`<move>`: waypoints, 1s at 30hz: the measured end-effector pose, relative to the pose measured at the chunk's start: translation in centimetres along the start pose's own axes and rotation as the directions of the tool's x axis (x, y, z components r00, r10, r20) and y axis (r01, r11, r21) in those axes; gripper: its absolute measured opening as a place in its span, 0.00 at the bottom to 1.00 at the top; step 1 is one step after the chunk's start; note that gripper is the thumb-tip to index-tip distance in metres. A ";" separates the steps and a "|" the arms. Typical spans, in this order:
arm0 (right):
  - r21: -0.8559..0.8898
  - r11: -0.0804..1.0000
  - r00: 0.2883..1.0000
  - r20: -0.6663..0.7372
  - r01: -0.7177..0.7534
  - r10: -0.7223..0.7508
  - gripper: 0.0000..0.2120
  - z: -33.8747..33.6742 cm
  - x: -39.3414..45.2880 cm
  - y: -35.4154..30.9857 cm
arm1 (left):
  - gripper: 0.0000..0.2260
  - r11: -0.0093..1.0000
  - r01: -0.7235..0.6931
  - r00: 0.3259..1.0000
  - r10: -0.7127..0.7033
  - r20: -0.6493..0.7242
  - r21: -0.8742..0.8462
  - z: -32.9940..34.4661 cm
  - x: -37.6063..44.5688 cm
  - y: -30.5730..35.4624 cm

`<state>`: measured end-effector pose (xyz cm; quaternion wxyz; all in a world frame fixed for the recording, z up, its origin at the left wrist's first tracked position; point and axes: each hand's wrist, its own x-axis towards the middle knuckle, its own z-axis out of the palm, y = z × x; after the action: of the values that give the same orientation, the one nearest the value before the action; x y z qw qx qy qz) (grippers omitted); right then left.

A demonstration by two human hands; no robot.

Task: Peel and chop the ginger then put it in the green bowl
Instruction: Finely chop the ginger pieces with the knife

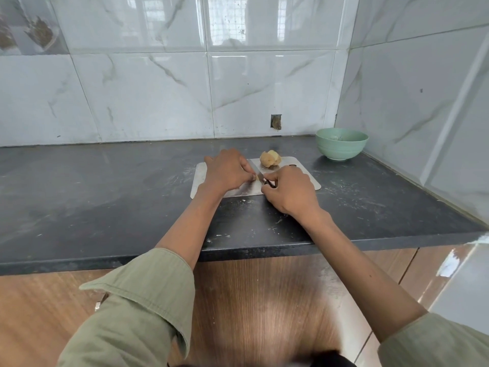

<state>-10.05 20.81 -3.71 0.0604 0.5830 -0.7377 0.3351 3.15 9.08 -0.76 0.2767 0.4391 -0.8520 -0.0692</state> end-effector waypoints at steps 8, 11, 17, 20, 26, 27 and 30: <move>-0.035 0.999 0.999 -0.034 0.023 -0.024 0.11 -0.2 -0.3 -0.5 | 0.08 1.000 0.007 1.000 -0.007 0.015 -0.003 -0.2 -0.2 0.1; -0.029 0.999 0.999 -0.016 0.036 -0.036 0.10 -0.4 -0.4 -0.5 | 0.11 1.000 0.015 1.000 -0.015 0.018 -0.006 -0.2 -0.2 0.1; -0.045 0.998 0.999 0.035 0.033 -0.031 0.08 0.1 0.4 -0.1 | 0.14 0.999 0.018 0.999 -0.016 0.030 -0.037 -0.1 -0.2 0.1; -0.067 0.995 0.994 0.095 0.068 -0.062 0.09 -0.1 1.3 -0.7 | 0.10 0.999 0.014 0.999 -0.012 0.046 -0.043 -0.1 -0.2 0.2; -0.039 0.998 0.998 0.036 0.054 -0.052 0.08 0.8 1.7 -0.3 | 0.15 0.999 0.011 1.000 -0.010 0.008 -0.050 -0.1 -0.4 0.2; -0.035 0.998 0.999 0.029 0.046 -0.045 0.09 0.8 1.4 -0.3 | 0.15 0.999 0.015 1.000 -0.015 0.001 -0.041 -0.1 -0.4 0.2; -0.029 0.999 1.000 0.008 0.023 -0.023 0.14 0.9 1.0 -0.3 | 0.11 0.999 0.029 1.000 -0.029 0.001 -0.040 0.0 -0.2 0.1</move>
<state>-9.81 19.46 -3.79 0.0696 0.5918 -0.7359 0.3214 3.19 9.27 -0.79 0.2840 0.4457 -0.8441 -0.0904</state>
